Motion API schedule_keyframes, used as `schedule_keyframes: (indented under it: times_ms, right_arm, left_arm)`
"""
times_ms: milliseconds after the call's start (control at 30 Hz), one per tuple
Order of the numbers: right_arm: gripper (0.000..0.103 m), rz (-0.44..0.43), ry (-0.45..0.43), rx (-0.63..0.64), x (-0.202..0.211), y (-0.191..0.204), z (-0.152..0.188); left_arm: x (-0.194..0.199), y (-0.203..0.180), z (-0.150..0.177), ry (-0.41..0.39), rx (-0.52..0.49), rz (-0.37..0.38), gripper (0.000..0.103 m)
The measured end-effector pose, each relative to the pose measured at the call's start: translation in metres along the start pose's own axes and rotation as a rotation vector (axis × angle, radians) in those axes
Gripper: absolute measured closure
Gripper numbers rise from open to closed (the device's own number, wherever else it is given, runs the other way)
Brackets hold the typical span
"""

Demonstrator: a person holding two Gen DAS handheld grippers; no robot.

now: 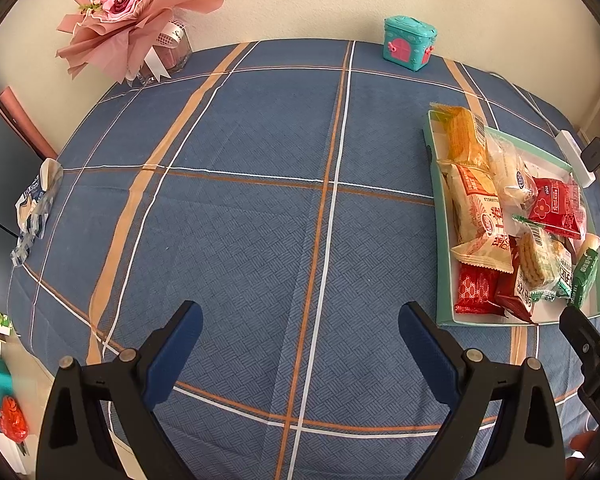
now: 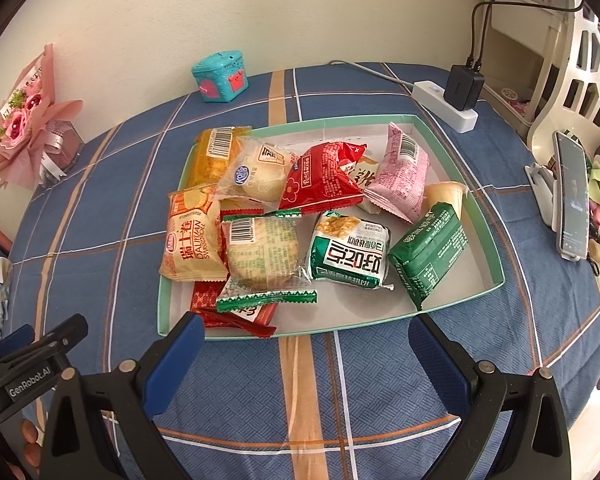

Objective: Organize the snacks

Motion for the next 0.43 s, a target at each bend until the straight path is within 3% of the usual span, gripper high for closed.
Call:
schedule_keyframes:
  times_ms: [433]
  right_arm:
    - [0.0,0.007,0.002,-0.015,-0.0006,-0.002,-0.0002]
  left_arm:
    - [0.0,0.0009,0.0002,0.004,0.008,0.016,0.005]
Point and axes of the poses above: each gripper's, at about its wrist camera, not at the fingertips, and x roughly against the way its jaws point, y to its left, z to its underside, the point moved 10 cm from there along -x, roughly the way its jaws point, and after that the axes turned 4 degrees about -y, right-handed, at the moved point
